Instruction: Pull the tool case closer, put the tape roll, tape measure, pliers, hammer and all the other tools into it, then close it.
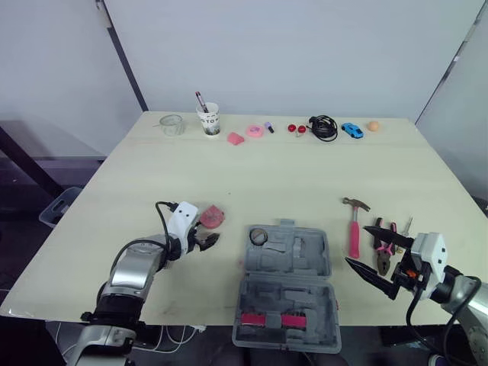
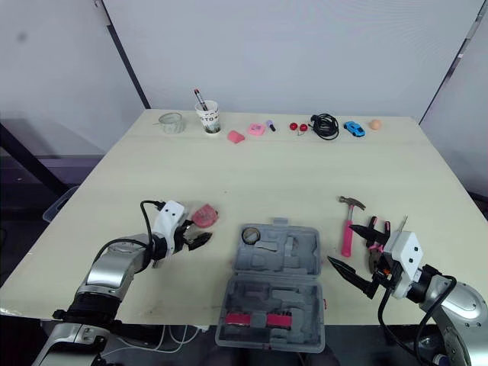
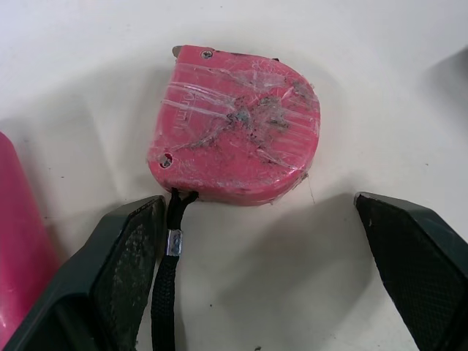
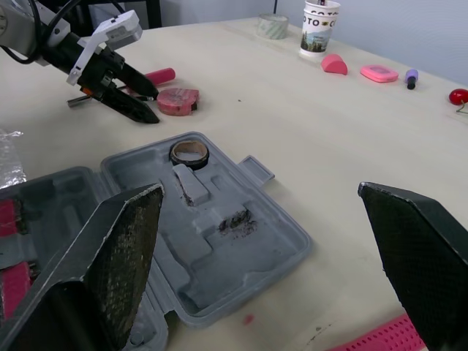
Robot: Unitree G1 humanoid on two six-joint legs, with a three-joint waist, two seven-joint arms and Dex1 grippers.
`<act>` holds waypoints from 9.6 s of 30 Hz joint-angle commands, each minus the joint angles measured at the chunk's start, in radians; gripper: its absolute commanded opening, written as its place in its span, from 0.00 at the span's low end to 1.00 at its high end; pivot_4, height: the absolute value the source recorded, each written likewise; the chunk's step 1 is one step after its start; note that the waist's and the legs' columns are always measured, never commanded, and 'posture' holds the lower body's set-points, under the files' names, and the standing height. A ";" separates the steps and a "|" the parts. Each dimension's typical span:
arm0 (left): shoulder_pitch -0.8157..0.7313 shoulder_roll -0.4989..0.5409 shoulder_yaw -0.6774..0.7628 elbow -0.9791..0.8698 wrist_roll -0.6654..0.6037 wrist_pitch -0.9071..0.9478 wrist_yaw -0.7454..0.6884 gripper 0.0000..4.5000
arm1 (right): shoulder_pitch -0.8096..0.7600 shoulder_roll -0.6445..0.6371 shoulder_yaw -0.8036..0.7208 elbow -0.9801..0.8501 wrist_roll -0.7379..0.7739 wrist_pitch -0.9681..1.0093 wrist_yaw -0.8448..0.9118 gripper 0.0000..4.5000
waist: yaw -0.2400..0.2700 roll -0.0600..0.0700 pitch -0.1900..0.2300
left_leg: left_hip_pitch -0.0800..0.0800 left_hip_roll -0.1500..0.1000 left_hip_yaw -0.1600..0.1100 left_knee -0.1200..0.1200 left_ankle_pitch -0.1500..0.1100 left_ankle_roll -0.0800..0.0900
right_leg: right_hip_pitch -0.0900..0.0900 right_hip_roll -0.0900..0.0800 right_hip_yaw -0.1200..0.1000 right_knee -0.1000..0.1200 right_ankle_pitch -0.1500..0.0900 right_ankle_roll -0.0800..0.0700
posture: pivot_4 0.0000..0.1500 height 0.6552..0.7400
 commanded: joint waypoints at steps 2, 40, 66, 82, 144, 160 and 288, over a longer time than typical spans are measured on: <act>-0.018 0.003 0.010 0.012 0.002 -0.018 0.000 0.98 | -0.001 0.005 -0.006 -0.007 -0.001 -0.027 -0.002 1.00 | 0.000 0.000 0.000 | 0.000 0.000 0.000 0.000 0.000 0.000 | 0.000 0.000 0.000 0.000 0.000 0.000 | 1.00 1.00; 0.024 0.032 0.010 0.036 0.015 -0.050 0.005 0.28 | 0.021 -0.036 0.013 -0.047 0.148 0.036 0.167 1.00 | -0.005 0.000 0.000 | 0.001 0.000 -0.001 0.000 0.000 0.000 | 0.000 0.000 0.000 0.001 0.000 0.000 | 1.00 1.00; 0.143 0.102 -0.021 -0.115 -0.025 -0.023 -0.138 0.02 | -0.007 -0.024 0.038 -0.020 0.122 0.025 0.178 1.00 | -0.005 0.000 0.000 | 0.001 0.000 -0.001 0.000 0.000 0.000 | 0.000 -0.001 0.001 0.002 0.000 0.000 | 1.00 1.00; 0.480 0.282 -0.003 -0.535 -0.124 0.103 -0.301 0.02 | -0.100 -0.049 0.085 0.043 0.104 0.027 0.260 1.00 | -0.005 0.001 0.000 | 0.002 0.003 0.000 -0.001 0.000 0.000 | 0.000 -0.002 0.001 0.000 -0.002 -0.004 | 1.00 1.00; 0.206 0.287 -0.106 -0.015 -0.002 -0.654 -0.649 0.98 | -0.143 -0.024 0.154 0.094 -0.003 -0.100 0.231 1.00 | 0.002 0.003 0.002 | 0.001 0.003 0.006 0.000 0.000 0.000 | 0.000 0.000 0.000 -0.003 -0.002 -0.004 | 1.00 1.00; 0.215 0.261 -0.098 0.013 -0.041 -0.660 -0.648 0.98 | -0.135 -0.026 0.148 0.089 -0.004 -0.099 0.211 1.00 | 0.012 0.004 0.001 | 0.001 0.003 0.006 0.000 0.000 0.000 | 0.000 0.000 0.001 -0.002 -0.002 -0.004 | 1.00 1.00; 0.517 0.043 0.029 -0.458 -0.041 -0.137 -0.033 0.67 | -0.162 -0.037 0.152 0.091 0.049 -0.070 0.270 1.00 | 0.018 0.003 0.001 | 0.001 0.004 0.001 0.000 0.000 0.000 | 0.000 0.000 0.001 -0.002 -0.002 -0.004 | 1.00 1.00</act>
